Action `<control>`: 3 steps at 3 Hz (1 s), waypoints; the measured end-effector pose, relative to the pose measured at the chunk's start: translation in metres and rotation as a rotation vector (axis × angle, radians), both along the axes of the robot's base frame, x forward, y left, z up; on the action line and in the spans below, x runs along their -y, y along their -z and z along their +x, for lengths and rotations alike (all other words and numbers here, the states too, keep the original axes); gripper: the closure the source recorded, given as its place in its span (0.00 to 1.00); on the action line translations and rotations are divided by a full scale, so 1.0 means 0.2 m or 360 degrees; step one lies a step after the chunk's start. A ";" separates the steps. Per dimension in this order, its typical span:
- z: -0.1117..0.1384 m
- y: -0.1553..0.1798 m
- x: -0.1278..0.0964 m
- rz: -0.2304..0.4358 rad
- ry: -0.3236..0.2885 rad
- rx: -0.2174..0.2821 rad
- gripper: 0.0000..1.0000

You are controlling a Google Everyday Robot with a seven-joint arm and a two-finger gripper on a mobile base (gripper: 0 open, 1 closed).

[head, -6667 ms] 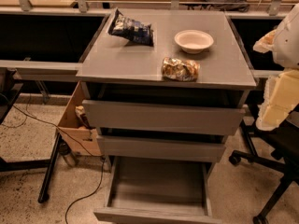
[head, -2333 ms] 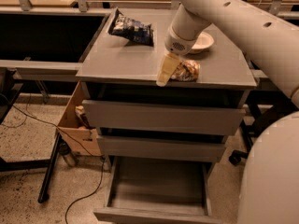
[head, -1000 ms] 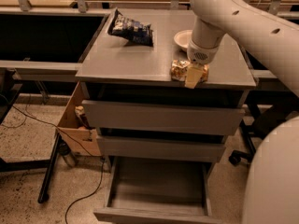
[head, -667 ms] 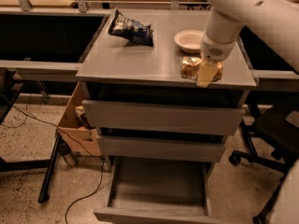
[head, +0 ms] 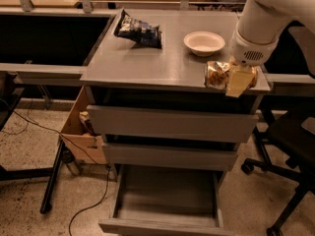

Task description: Place orange can into bottom drawer

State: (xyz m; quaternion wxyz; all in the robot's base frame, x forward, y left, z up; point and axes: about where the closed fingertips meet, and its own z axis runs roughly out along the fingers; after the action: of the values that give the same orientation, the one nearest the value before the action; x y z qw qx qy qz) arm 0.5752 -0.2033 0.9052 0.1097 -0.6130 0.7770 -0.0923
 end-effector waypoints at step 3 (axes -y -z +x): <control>-0.19 0.55 0.00 0.0223 0.0070 -0.0250 1.00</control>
Offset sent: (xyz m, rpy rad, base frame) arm -0.0575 -0.0021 -0.1238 0.2106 0.1703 -0.0490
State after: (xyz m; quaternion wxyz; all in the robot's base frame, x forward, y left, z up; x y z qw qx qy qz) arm 0.5370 -0.2029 0.7958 0.0889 -0.5919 0.8010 0.0083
